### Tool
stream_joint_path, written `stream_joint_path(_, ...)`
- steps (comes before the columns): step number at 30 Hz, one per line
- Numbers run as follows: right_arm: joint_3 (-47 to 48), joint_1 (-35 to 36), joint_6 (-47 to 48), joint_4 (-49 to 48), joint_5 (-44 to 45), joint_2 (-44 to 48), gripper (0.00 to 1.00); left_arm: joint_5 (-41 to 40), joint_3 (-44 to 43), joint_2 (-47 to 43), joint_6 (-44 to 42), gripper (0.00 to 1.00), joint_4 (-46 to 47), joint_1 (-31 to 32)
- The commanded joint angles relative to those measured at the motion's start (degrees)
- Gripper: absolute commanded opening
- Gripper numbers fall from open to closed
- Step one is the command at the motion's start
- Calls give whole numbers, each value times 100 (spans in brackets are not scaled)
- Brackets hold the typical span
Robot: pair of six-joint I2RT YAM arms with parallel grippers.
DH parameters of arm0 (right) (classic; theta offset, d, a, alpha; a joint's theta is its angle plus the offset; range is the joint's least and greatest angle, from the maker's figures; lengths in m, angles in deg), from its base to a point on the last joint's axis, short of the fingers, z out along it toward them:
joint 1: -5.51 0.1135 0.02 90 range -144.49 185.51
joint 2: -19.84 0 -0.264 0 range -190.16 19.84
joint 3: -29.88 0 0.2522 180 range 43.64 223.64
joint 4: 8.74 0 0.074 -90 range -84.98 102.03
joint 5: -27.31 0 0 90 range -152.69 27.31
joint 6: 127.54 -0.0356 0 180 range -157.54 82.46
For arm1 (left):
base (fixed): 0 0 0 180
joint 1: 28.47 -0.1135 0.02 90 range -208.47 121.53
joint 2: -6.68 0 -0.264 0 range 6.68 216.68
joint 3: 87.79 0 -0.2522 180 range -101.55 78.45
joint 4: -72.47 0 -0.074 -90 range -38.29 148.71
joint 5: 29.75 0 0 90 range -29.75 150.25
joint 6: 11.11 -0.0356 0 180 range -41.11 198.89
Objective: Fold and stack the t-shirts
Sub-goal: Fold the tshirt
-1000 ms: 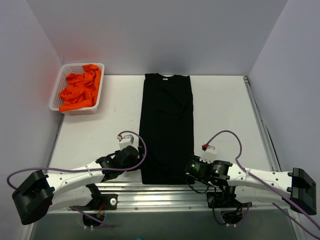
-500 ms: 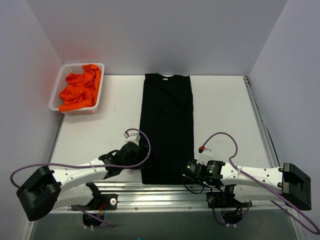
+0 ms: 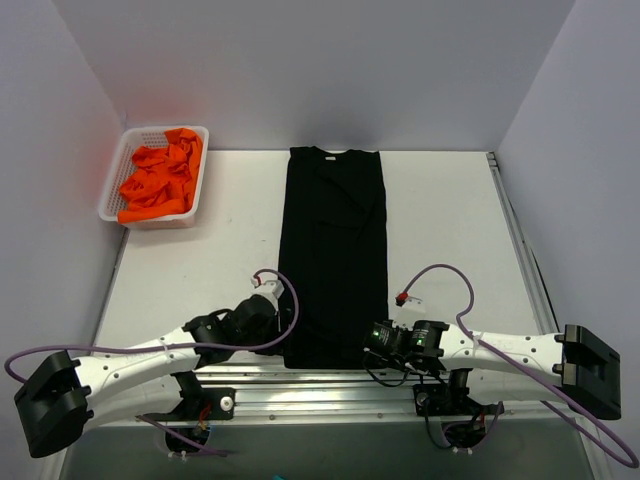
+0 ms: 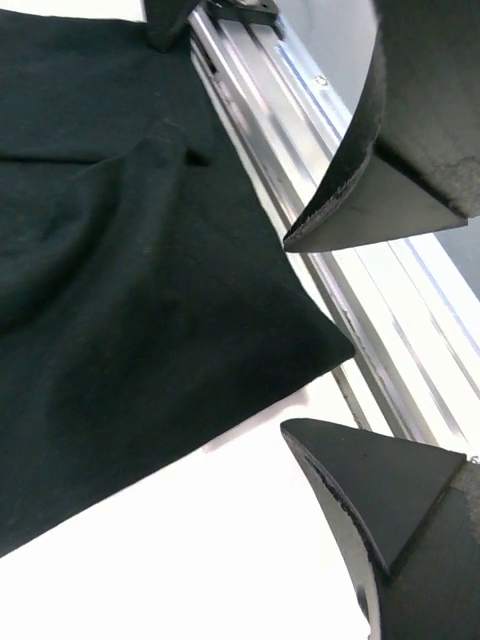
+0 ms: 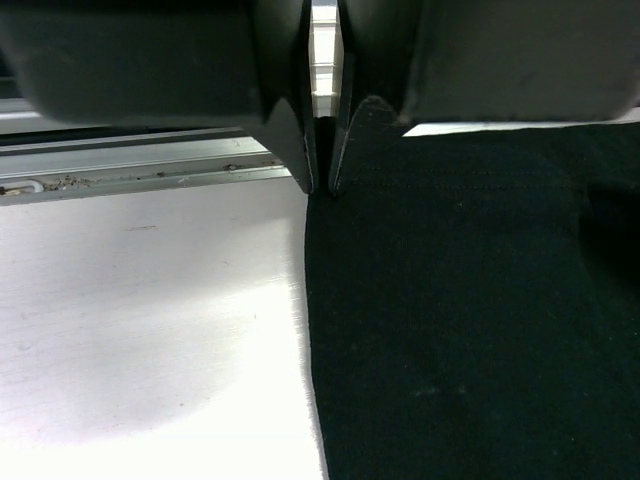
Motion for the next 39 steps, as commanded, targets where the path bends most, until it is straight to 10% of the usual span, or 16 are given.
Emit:
stream_joint_path(1, 182, 53, -94, 403, 197, 17, 1, 153, -47, 100, 7, 75, -62, 107)
stream_joint_path(12, 182, 53, -120, 518, 329, 79, 0, 75, 119, 1172, 201, 66, 896, 354)
stream_joint_path(18, 243, 53, -199, 702, 514, 245, 0, -119, 15, 1419, 174, 3, 985, 354)
stream_joint_path(31, 866, 185, -296, 1274, 1058, 765, 0, -673, -671, -742, 262, 2, -1439, 600)
stream_joint_path(39, 1693, 150, 160, 1018, 1936, 44, 0, -1164, -1216, -699, 52, 2, -1415, 398)
